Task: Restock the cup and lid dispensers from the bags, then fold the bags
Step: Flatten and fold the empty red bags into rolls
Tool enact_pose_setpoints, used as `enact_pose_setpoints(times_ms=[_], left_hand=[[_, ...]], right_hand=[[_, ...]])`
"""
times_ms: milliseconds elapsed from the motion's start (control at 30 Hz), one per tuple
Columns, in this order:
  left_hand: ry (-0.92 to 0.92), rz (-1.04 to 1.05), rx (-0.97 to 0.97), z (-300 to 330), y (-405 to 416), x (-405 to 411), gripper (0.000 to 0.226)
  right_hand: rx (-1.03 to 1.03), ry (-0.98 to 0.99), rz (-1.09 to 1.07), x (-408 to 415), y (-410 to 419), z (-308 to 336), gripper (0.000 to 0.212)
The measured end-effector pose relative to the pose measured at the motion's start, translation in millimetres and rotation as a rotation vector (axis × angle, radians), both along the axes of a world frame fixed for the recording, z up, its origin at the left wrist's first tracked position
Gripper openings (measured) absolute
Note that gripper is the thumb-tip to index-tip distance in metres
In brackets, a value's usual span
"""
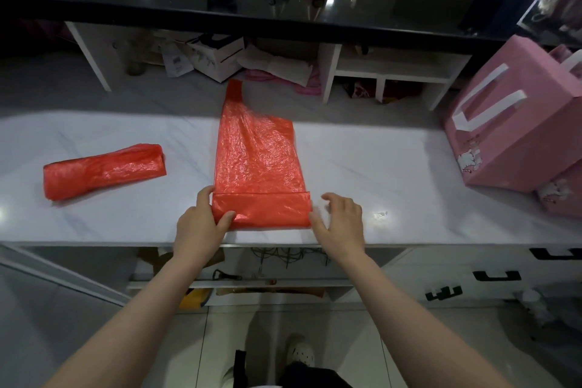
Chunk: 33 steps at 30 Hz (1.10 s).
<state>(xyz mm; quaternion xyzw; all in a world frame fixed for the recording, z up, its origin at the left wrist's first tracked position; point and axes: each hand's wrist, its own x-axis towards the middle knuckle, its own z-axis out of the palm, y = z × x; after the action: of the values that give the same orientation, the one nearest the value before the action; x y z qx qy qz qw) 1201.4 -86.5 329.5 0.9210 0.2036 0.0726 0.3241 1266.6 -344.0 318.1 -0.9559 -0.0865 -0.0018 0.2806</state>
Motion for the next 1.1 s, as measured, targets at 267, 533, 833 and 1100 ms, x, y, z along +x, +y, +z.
enact_pose_setpoints(times_ms=[267, 533, 833, 1100], left_hand=[[-0.040, -0.022, 0.191, 3.2, -7.8, -2.4, 0.053], [0.040, -0.412, 0.416, -9.2, 7.4, -13.3, 0.052], [-0.098, -0.517, 0.333, -9.1, 27.1, -30.6, 0.072], [-0.090, -0.245, -0.114, -2.5, 35.4, -22.5, 0.055]], right_hand=[[-0.458, 0.036, 0.453, 5.5, 16.6, 2.6, 0.054], [-0.519, 0.038, 0.533, 7.2, 11.0, -1.4, 0.088], [-0.056, -0.226, 0.502, -1.7, -3.7, -7.4, 0.049], [0.245, 0.065, 0.255, 3.6, 2.4, 4.5, 0.032]])
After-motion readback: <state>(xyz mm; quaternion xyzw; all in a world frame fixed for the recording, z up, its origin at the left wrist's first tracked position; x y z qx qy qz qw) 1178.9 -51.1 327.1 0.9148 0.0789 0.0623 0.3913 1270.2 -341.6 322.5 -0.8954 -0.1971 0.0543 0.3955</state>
